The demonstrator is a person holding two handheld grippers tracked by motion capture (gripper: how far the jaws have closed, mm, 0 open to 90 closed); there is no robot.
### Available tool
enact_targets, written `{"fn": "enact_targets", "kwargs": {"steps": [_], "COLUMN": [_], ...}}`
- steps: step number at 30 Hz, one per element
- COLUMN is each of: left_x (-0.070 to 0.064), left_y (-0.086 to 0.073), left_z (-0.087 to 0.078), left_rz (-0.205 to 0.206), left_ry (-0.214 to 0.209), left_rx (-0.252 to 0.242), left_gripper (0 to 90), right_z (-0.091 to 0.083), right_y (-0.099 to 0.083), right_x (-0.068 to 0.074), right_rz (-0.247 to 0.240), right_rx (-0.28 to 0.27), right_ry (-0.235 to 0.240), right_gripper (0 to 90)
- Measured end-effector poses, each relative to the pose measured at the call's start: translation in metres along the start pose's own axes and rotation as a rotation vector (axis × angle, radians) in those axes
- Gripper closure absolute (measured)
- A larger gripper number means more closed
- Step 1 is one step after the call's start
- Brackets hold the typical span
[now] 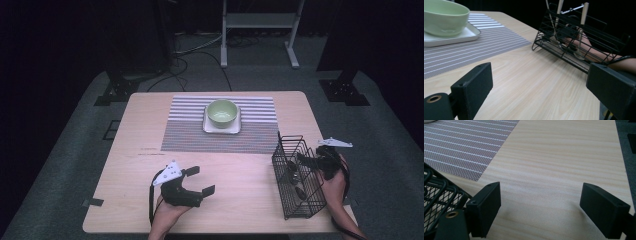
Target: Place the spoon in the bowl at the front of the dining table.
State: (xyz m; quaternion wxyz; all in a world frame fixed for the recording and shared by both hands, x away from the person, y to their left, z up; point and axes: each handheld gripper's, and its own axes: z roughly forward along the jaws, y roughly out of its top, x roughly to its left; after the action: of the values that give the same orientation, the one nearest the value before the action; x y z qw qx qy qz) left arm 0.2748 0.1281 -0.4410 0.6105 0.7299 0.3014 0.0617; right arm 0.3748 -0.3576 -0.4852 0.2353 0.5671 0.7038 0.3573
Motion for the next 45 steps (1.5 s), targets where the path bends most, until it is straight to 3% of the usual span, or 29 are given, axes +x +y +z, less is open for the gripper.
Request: {"fn": "enact_targets", "kwargs": {"steps": [20,45], "left_x": [-0.010,-0.034], "left_y": [0.005,0.021], "left_z": [0.022,0.055], "left_rz": [-0.004,0.044], "left_ry": [-0.061,-0.142], "left_rx": [0.023,0.049], "left_gripper": [6.0,6.0], "right_z": [-0.001,-0.002], "right_y": [0.000,-0.001], "right_x": [-0.001,0.000], "right_rz": [0.004,-0.005], "right_rx": [-0.009,-0.004], "right_ry": [0.004,0.004], "right_gripper": [16.1,16.1]}}
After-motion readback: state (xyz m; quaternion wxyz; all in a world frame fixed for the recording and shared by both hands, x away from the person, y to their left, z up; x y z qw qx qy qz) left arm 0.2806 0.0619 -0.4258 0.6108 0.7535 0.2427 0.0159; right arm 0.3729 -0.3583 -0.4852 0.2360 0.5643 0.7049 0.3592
